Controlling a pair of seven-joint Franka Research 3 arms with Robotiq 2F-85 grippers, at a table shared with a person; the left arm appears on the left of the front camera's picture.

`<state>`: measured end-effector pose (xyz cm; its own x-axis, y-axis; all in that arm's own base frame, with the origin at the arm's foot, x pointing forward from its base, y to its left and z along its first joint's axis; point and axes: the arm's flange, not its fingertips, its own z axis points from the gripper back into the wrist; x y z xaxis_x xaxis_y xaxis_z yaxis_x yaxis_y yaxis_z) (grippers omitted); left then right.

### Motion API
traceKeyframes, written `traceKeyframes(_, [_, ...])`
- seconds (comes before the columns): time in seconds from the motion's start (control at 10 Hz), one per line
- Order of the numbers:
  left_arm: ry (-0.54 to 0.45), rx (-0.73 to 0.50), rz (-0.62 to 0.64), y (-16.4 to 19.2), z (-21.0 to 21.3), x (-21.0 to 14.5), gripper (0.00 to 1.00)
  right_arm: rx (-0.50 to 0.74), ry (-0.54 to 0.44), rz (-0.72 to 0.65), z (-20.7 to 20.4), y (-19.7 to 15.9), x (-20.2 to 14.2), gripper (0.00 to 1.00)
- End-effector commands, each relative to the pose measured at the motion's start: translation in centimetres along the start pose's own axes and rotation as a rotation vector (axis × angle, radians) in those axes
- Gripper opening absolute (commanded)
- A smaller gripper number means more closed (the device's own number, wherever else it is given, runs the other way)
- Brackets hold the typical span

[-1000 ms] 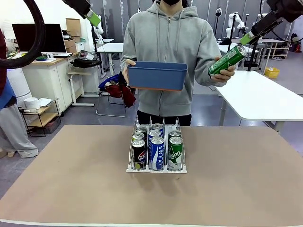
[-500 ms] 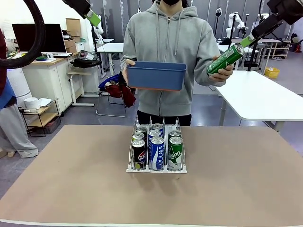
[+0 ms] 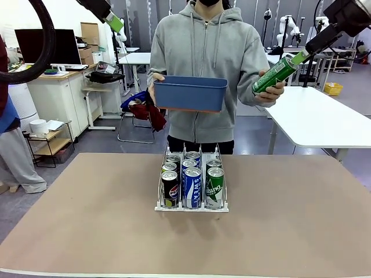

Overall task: Fill the beverage cans into the dispenser.
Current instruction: Pick up the Sprite handed by the human.

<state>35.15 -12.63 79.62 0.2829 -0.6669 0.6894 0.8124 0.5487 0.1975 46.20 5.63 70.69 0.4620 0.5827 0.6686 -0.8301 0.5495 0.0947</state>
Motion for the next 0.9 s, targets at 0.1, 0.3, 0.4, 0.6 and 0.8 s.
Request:
traceKeyframes(0.1, [-0.004,-0.012,0.004,-0.2,-0.1,-0.7,1.00,-0.003,-0.015,0.038,-1.5,0.0,-0.4,1.00])
traceKeyframes(0.3, [-0.004,-0.012,0.004,-0.2,-0.1,-0.7,1.00,0.017,-0.012,0.033,-2.3,0.1,-0.4,1.00])
traceKeyframes(0.4, [-0.004,-0.012,0.004,-0.2,-0.1,-0.7,1.00,0.028,-0.023,0.036,-2.9,-0.2,-0.3,1.00])
traceKeyframes(0.6, [-0.004,-0.012,0.004,-0.2,-0.1,-0.7,1.00,0.050,-0.034,0.032,-4.2,0.2,-0.4,1.00])
traceKeyframes(0.8, [-0.004,-0.012,0.004,-0.2,-0.1,-0.7,1.00,0.050,-0.043,0.033,-5.1,0.1,-0.4,1.00])
